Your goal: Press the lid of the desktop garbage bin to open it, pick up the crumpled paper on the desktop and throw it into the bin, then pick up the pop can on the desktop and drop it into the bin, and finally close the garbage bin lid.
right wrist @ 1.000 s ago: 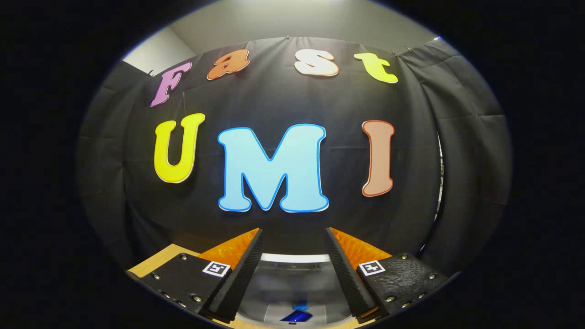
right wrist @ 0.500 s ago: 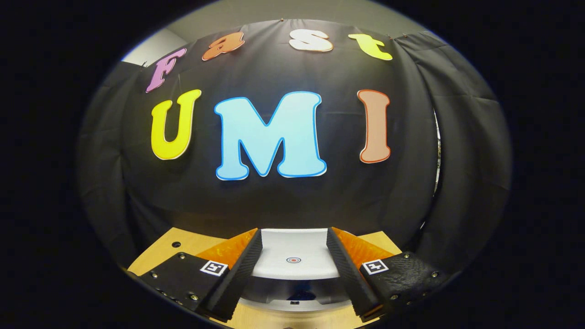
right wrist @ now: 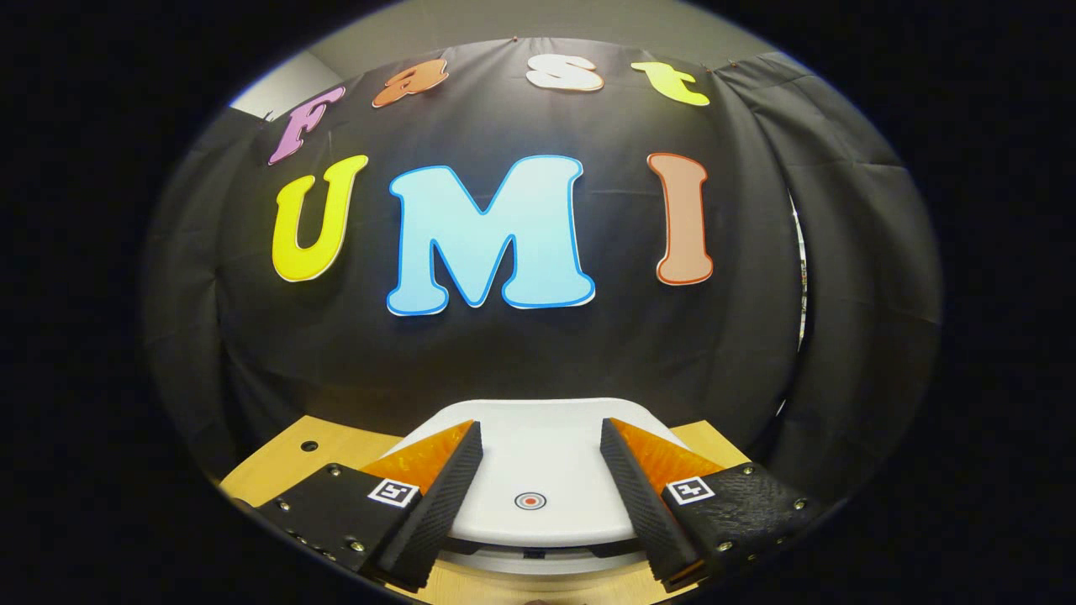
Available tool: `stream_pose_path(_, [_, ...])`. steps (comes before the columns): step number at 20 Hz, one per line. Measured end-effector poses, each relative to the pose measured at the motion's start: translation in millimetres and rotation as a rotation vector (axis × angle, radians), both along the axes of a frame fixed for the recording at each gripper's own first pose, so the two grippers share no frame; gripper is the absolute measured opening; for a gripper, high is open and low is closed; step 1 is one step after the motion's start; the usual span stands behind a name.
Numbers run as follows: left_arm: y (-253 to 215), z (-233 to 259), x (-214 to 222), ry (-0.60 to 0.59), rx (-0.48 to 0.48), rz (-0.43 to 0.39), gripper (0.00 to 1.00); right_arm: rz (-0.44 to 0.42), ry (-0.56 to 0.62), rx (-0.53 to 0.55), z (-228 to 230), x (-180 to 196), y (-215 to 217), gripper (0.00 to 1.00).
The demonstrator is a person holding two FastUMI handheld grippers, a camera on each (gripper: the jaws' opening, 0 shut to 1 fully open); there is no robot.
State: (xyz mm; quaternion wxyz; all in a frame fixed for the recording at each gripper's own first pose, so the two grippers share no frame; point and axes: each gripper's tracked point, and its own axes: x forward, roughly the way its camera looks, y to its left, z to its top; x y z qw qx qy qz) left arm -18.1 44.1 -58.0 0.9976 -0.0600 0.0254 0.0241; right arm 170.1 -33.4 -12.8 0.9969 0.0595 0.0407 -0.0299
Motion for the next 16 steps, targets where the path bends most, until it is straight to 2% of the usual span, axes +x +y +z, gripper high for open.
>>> stream_pose_path(3, [-3, -3, 3, 0.004, -0.007, -0.003, 0.95, 0.007, -0.018, 0.003, -3, 3, -2, 0.97])
stream_pose_path(9, [-7, -5, 8, 0.003, -0.012, -0.008, 0.95, 0.025, 0.000, -0.022, -17, 6, 0, 0.97])
stream_pose_path(16, [-5, -8, 2, 0.008, -0.026, -0.010, 0.95, 0.020, -0.040, -0.050, -18, -3, 3, 0.98])
